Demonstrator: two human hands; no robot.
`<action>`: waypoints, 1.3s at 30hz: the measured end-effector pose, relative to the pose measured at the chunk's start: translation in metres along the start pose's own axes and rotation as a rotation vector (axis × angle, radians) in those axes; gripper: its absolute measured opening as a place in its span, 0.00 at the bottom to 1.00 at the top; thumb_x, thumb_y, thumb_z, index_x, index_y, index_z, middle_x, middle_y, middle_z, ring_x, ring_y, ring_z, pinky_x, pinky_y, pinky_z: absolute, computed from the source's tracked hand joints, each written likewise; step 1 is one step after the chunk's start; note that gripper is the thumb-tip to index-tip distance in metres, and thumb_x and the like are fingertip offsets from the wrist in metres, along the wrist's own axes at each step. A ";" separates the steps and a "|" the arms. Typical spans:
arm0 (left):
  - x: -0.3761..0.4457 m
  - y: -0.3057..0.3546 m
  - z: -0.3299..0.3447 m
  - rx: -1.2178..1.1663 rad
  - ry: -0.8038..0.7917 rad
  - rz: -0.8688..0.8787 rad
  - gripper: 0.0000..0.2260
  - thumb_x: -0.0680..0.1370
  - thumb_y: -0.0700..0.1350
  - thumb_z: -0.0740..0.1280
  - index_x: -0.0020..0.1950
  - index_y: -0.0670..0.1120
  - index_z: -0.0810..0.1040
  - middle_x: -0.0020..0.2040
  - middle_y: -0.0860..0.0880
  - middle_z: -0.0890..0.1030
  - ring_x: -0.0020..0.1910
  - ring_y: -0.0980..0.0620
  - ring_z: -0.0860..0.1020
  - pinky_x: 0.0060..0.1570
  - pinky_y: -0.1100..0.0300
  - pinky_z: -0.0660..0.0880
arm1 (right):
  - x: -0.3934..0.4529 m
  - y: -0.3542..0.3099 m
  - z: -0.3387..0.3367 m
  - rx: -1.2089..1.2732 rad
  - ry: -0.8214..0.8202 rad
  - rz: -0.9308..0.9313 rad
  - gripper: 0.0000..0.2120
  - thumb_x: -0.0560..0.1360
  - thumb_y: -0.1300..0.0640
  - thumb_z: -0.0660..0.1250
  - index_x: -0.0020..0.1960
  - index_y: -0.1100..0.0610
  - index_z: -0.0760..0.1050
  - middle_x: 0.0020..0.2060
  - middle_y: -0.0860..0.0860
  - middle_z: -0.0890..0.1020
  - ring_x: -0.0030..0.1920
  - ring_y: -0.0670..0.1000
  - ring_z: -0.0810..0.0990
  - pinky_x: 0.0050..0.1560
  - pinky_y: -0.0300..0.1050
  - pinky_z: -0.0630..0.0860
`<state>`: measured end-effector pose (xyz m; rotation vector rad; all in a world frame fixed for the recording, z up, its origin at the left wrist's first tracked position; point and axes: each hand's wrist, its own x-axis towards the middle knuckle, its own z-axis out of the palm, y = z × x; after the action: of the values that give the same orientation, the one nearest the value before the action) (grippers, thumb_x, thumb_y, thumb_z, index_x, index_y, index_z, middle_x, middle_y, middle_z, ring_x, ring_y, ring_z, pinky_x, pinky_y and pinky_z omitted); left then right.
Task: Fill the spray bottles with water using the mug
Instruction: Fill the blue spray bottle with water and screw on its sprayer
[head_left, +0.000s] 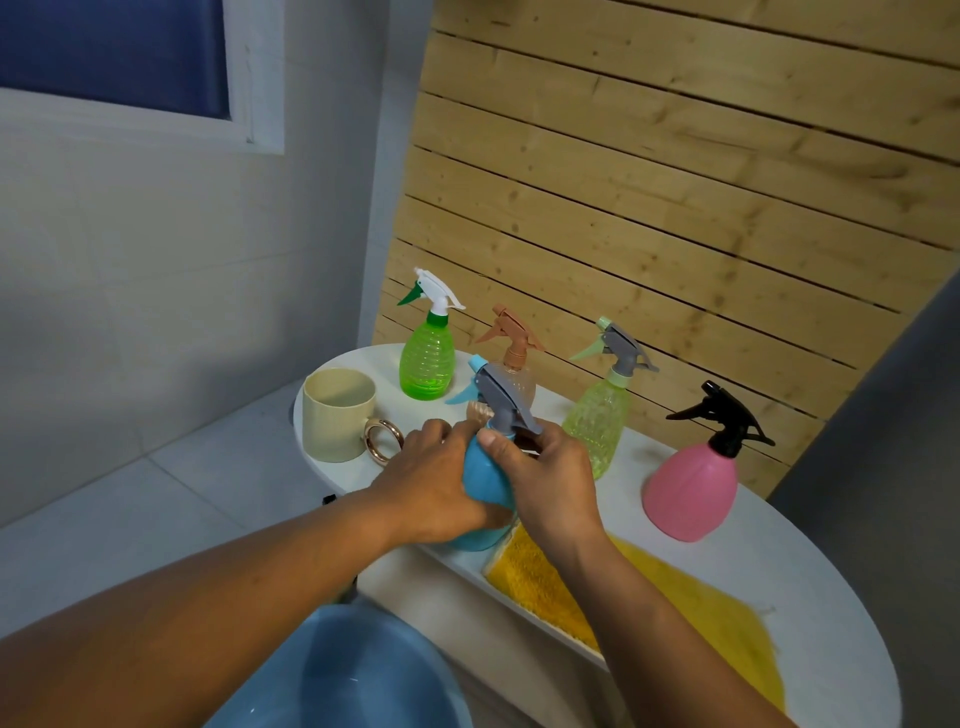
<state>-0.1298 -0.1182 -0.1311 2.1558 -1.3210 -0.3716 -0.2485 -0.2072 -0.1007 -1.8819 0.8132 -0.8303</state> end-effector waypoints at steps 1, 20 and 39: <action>0.001 -0.002 -0.002 -0.056 -0.046 0.026 0.46 0.65 0.62 0.78 0.78 0.58 0.59 0.67 0.51 0.69 0.68 0.48 0.70 0.65 0.47 0.75 | 0.000 0.000 -0.001 0.011 -0.005 0.006 0.14 0.73 0.49 0.77 0.56 0.52 0.81 0.48 0.47 0.86 0.49 0.48 0.85 0.52 0.54 0.82; -0.002 0.006 0.007 -0.300 -0.030 -0.081 0.54 0.61 0.56 0.83 0.78 0.55 0.55 0.69 0.50 0.68 0.67 0.49 0.74 0.65 0.48 0.77 | 0.001 0.001 0.008 -0.016 0.036 0.034 0.18 0.72 0.46 0.77 0.57 0.53 0.82 0.46 0.47 0.86 0.47 0.48 0.85 0.50 0.53 0.83; -0.012 0.016 0.002 0.099 0.142 -0.148 0.37 0.65 0.67 0.78 0.61 0.51 0.62 0.59 0.49 0.74 0.59 0.44 0.75 0.47 0.51 0.69 | 0.002 -0.002 0.013 0.018 0.017 0.045 0.15 0.73 0.48 0.77 0.54 0.55 0.83 0.45 0.46 0.86 0.47 0.46 0.85 0.51 0.51 0.83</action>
<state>-0.1477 -0.1137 -0.1242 2.3233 -1.1269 -0.2094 -0.2366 -0.2015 -0.1035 -1.8364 0.8529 -0.8246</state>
